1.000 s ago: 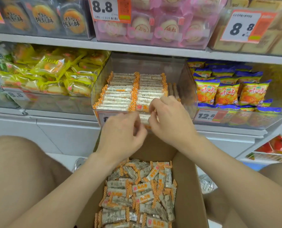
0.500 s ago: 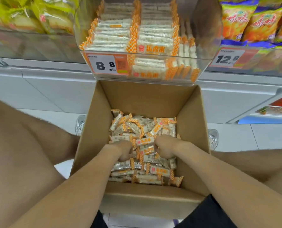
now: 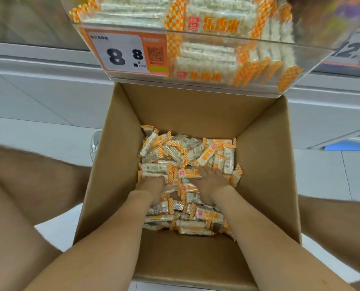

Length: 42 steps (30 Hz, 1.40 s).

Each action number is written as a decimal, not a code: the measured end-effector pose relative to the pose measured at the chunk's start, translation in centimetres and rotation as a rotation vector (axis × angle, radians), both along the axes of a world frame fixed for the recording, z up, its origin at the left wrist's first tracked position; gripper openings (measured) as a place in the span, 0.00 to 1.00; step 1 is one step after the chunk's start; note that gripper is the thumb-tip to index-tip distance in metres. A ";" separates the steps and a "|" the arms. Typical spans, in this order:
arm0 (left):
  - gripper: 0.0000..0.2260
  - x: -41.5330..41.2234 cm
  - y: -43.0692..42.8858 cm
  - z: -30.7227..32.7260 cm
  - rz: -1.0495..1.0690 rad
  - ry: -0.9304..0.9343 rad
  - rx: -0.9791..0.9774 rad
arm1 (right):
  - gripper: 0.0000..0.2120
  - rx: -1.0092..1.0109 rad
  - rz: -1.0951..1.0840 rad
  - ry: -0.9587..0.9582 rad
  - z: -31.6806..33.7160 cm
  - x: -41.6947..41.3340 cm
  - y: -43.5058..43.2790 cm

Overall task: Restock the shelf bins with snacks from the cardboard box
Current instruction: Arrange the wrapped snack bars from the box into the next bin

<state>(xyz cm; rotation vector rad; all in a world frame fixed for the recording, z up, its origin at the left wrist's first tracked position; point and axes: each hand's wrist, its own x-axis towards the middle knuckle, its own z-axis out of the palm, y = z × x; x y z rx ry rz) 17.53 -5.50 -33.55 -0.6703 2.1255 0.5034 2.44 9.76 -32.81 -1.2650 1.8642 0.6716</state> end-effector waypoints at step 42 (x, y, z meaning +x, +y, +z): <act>0.18 -4.6 -4.1 34.5 -0.061 0.805 0.235 | 0.16 -1.088 -0.235 -0.254 32.0 -2.8 -0.2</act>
